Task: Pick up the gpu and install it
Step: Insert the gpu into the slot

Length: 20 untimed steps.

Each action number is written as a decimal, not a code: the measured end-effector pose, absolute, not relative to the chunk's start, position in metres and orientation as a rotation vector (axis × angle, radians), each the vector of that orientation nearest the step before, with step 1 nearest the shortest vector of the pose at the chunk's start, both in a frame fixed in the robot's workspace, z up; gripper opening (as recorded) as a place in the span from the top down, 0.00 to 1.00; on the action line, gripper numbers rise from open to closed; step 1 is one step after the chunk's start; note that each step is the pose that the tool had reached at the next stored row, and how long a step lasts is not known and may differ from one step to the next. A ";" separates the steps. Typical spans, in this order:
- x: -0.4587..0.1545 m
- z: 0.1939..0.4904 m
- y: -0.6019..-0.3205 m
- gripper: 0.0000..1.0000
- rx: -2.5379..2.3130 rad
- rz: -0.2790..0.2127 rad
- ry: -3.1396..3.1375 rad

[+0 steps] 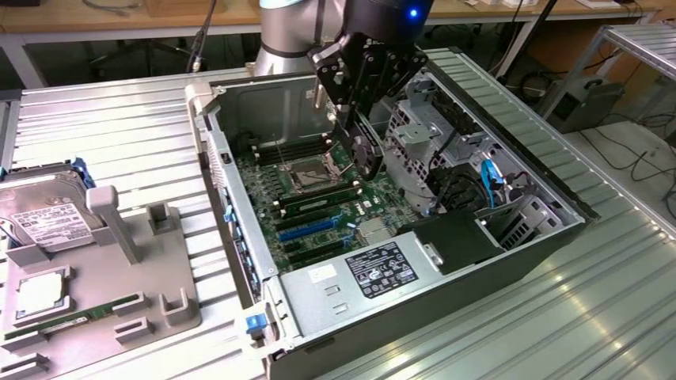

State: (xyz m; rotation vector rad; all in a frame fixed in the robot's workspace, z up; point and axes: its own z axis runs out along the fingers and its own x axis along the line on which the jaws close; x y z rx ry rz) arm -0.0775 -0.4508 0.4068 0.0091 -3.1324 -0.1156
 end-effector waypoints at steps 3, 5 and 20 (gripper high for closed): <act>-0.078 0.407 -0.451 0.74 0.009 -0.116 -3.132; -0.078 0.407 -0.451 0.74 0.015 -0.116 -3.132; -0.078 0.406 -0.451 0.74 0.568 -0.111 -3.071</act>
